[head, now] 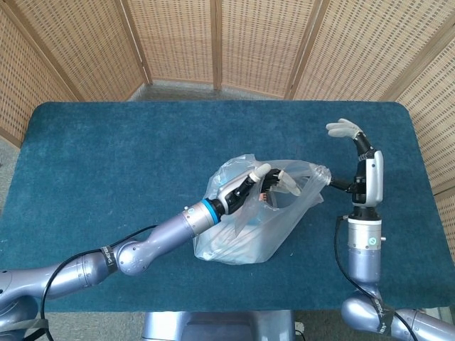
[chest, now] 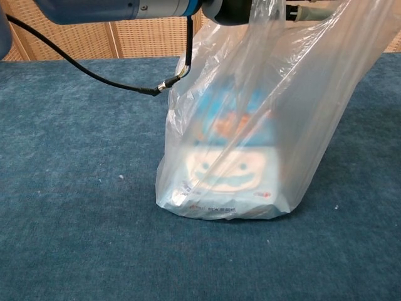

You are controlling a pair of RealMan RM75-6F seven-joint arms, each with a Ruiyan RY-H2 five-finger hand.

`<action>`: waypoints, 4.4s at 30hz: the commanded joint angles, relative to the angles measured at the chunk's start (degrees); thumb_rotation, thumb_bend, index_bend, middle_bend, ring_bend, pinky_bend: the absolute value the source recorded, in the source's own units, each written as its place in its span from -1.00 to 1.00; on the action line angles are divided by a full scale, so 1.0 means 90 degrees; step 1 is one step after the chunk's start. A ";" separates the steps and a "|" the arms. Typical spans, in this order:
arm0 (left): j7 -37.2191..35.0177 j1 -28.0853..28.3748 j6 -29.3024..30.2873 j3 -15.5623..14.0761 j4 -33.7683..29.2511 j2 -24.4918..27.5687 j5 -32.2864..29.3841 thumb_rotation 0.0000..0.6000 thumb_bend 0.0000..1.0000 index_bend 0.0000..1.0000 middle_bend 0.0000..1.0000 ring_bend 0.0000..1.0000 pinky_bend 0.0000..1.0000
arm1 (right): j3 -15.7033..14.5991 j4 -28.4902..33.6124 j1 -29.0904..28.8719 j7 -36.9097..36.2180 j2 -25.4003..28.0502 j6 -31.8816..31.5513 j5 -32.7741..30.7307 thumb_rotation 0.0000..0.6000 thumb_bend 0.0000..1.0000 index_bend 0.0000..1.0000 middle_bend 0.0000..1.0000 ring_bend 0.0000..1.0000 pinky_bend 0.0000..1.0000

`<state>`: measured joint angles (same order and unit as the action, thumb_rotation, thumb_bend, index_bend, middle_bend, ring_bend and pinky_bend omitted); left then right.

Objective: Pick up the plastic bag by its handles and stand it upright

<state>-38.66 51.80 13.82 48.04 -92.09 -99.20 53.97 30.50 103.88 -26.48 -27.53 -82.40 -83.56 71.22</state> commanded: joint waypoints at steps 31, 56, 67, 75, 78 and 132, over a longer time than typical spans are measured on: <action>-0.0500 0.0873 0.0209 -0.0261 0.0508 -0.0262 -0.0061 -1.00 -0.57 -0.28 -0.29 -0.56 -0.66 | 0.0038 -0.0167 -0.0190 0.0173 -0.0139 0.0164 -0.0130 0.99 -0.83 -0.25 -0.34 -0.62 -0.79; -0.0943 0.0797 -0.0118 -0.0134 0.0404 -0.0100 -0.0156 -1.00 -0.57 -0.03 0.04 -0.05 -0.26 | 0.0081 -0.0503 -0.0393 0.0412 -0.0268 0.0416 -0.0422 1.00 -0.83 -0.26 -0.34 -0.63 -0.80; -0.1303 0.0487 -0.0058 0.0047 0.0266 -0.0035 -0.0490 -1.00 -0.56 0.07 0.18 0.17 0.07 | -0.0053 -0.0554 -0.0337 0.0518 -0.0131 0.0656 -0.0555 1.00 -0.83 -0.30 -0.38 -0.66 -0.80; -0.1421 0.0430 0.0192 0.0119 0.0312 -0.0100 -0.0631 -1.00 -0.55 0.10 0.21 0.20 0.11 | -0.0371 -0.0425 -0.0178 0.0427 0.0275 0.1004 -0.0330 1.00 -0.83 -0.43 -0.50 -0.74 -0.82; -0.1438 0.0420 0.0274 0.0107 0.0323 -0.0101 -0.0671 -1.00 -0.54 0.10 0.21 0.21 0.11 | -0.0464 -0.0402 -0.0105 0.0268 0.0443 0.1094 -0.0193 0.99 -0.83 -0.50 -0.54 -0.76 -0.82; -0.1481 0.0189 -0.0901 0.0699 0.0484 0.0408 -0.1896 -1.00 -0.53 -0.08 0.03 -0.09 -0.10 | -0.1593 -0.0250 0.0766 -0.0233 0.1095 0.0492 0.1071 1.00 -0.83 -0.59 -0.57 -0.80 -0.83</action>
<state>-53.31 52.84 3.78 56.01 -87.16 -96.55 36.40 16.16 101.61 -19.61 -29.60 -72.56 -79.10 80.85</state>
